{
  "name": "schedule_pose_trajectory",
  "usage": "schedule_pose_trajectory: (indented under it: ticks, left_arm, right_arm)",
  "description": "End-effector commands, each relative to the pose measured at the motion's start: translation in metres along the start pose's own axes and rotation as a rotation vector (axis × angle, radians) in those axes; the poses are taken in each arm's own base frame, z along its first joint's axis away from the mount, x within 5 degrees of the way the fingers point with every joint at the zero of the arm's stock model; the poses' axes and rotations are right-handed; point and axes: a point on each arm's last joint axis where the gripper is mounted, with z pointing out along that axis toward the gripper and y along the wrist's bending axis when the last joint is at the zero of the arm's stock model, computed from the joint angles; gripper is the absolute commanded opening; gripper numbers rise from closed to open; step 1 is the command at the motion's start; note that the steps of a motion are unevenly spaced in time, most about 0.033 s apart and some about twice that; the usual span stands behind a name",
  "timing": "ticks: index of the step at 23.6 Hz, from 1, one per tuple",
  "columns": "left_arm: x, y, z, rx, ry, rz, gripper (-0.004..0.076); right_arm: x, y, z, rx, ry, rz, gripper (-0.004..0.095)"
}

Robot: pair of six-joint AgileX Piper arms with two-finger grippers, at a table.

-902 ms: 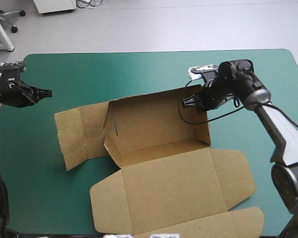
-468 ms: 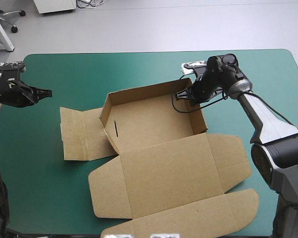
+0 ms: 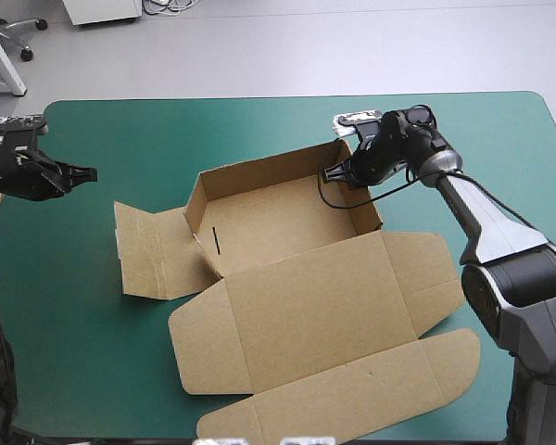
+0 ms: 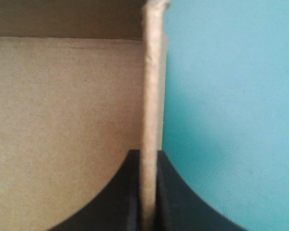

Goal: Fold the box

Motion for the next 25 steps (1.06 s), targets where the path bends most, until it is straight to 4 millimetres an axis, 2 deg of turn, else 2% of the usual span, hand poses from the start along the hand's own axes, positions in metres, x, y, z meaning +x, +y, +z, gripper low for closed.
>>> schedule_pose_trajectory:
  ticks: [1,5,7,14,17,19,23,25]
  left_arm:
    - [-0.01,-0.003,-0.023,-0.001,-0.105,-0.005,-0.0004]
    - [-0.01,-0.004,-0.023,0.002,-0.106,-0.007,-0.0004]
    - [-0.011,-0.005,-0.023,0.015,-0.11,-0.001,-0.0004]
    - [-0.011,-0.007,-0.023,0.034,-0.113,-0.001,-0.0004]
    - [-0.011,-0.007,-0.023,0.034,-0.113,-0.001,-0.0004]
    - [-0.011,-0.007,-0.023,0.034,-0.113,-0.001,-0.0005]
    - [-0.011,-0.007,-0.023,0.034,-0.113,-0.001,-0.0005]
    - [-0.011,-0.006,-0.023,0.031,-0.112,0.001,-0.0005]
  right_arm:
    - [-0.012,0.002,-0.03,0.012,-0.123,-0.059,-0.001]
    - [-0.009,0.002,-0.028,0.007,-0.092,-0.062,0.006]
    - [-0.006,0.004,-0.027,-0.011,-0.062,-0.068,0.0136]
    - [-0.002,0.005,-0.031,-0.02,0.006,-0.091,0.0506]
    - [-0.008,0.007,-0.045,-0.023,-0.006,-0.098,0.052]
    - [-0.018,0.011,-0.067,-0.026,-0.044,-0.107,0.0519]
    - [-0.026,0.015,-0.098,-0.017,-0.109,-0.084,0.0518]
    - [-0.025,0.015,-0.102,-0.012,-0.113,-0.063,0.0518]
